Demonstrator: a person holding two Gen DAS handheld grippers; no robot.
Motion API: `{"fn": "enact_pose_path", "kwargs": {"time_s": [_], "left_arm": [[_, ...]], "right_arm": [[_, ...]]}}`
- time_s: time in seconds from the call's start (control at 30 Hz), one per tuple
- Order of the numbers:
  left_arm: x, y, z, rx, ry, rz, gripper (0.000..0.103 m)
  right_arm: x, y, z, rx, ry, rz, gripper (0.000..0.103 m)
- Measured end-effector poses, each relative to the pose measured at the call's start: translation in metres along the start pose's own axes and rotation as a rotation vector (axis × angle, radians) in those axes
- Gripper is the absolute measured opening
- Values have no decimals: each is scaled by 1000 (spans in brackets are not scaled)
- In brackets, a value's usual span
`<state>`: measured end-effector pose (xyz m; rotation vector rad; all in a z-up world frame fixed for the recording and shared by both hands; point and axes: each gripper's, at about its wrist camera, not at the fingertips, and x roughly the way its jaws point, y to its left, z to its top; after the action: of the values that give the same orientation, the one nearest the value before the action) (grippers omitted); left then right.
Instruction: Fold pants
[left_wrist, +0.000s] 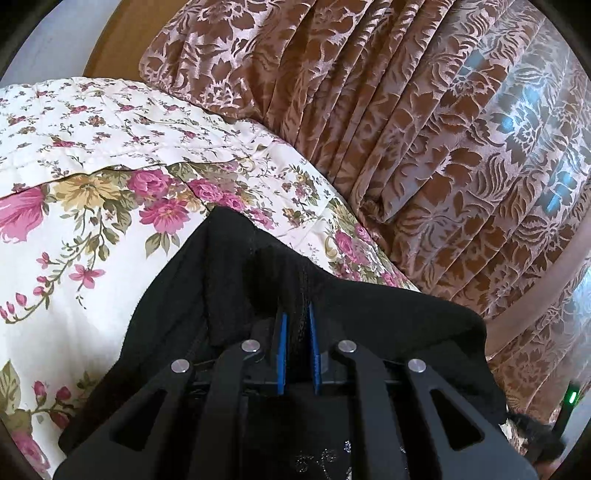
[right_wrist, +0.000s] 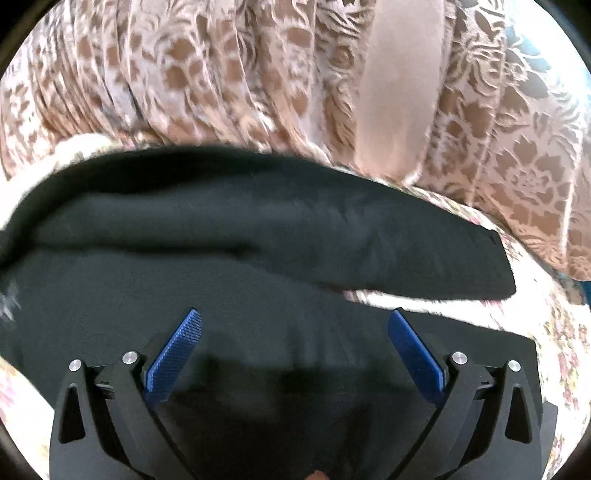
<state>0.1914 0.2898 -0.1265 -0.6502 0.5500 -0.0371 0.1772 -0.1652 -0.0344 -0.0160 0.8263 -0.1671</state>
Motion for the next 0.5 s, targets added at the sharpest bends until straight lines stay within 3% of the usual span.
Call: {"fn": "enact_pose_path", "kwargs": {"time_s": [0.13, 0.23, 0.37, 0.4, 0.5], "left_arm": [[2, 6, -1, -30, 2, -32, 9], [1, 6, -2, -27, -5, -38, 9], [0, 11, -1, -41, -7, -58, 9], [-1, 11, -1, -42, -6, -62, 9], [-1, 12, -1, -44, -6, -68, 9]], "right_arm": [[25, -3, 61, 227, 125, 195, 100], [53, 3, 99, 356, 217, 270, 97], [88, 8, 127, 545, 319, 314, 97], [100, 9, 131, 600, 360, 305, 97], [121, 10, 129, 653, 426, 224, 84]]}}
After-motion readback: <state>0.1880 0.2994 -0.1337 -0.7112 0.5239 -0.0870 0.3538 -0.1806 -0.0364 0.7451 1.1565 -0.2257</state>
